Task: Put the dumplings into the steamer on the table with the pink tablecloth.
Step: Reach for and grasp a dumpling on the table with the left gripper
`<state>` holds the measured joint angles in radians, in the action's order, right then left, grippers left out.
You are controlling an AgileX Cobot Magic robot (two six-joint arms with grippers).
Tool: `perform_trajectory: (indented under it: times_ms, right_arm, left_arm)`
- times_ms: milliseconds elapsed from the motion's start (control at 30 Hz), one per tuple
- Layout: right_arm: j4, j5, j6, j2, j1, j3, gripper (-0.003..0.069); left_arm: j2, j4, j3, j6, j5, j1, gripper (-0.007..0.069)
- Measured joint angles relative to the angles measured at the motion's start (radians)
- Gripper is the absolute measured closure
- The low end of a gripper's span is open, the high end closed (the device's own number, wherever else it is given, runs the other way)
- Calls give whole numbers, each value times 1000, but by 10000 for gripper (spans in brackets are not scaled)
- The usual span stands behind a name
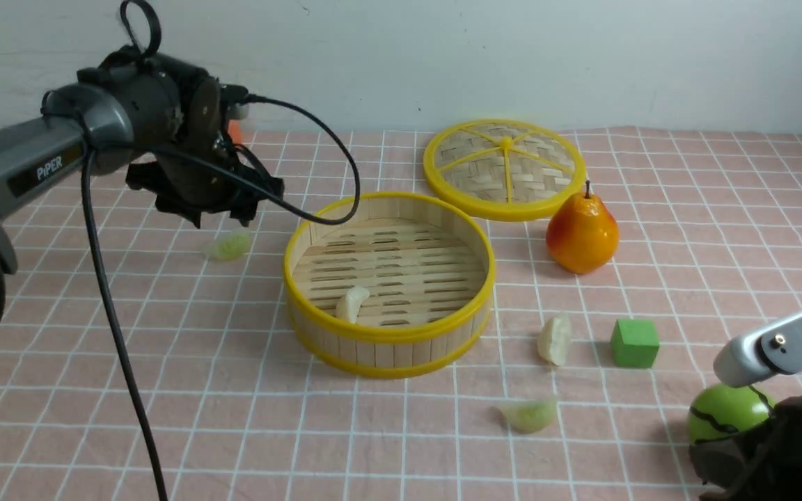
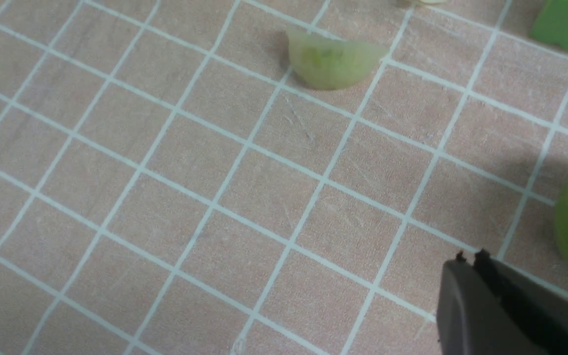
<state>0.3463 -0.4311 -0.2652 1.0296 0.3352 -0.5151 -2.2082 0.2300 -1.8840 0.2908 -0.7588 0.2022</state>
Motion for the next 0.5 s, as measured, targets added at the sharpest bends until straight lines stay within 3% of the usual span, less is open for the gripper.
perform_trajectory:
  times_ms: [200,333,367,500]
  right_arm:
    - [0,3,0,0,0,0,627]
    - [-1,3,0,0,0,0,625]
    - [-1,3,0,0,0,0,624]
    - [-1,3,0,0,0,0,624]
  left_arm:
    - [-86,15,0,-33,80,-18,190]
    - [-106,21,0,-54,108,-18,245]
    - [-106,21,0,-55,115,-18,295]
    - [-106,18,-3,-57,110,-18,314]
